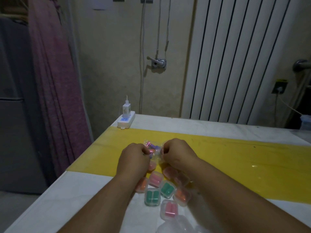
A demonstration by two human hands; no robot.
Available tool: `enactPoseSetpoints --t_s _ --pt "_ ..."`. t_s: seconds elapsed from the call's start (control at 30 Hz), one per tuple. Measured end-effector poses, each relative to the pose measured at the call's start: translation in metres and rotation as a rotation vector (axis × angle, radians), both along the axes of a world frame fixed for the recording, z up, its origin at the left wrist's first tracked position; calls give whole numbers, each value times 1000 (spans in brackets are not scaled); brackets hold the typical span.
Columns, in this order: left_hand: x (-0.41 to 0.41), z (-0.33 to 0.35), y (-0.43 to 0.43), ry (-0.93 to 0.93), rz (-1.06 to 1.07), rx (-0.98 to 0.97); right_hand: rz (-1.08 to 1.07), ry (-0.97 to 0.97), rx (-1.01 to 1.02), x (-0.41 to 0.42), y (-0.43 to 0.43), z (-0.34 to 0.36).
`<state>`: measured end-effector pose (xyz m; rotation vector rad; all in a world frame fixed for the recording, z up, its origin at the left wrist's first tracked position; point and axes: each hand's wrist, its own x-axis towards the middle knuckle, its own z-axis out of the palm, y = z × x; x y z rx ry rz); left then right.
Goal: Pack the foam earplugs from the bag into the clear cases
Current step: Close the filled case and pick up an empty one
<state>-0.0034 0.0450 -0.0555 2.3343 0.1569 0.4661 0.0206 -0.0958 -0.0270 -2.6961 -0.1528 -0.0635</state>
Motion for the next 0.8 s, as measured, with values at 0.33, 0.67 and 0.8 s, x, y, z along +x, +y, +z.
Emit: enactPoseSetpoints --t_s 0.33,0.67,0.8 --pt "3 -4 -1 -12 -4 34 41 1 -87 1 -7 -3" --pt "1 -2 -1 -8 0 -12 118 -15 6 23 3 -11" --pt "3 -4 0 -14 9 -26 99 -33 11 31 6 -16"
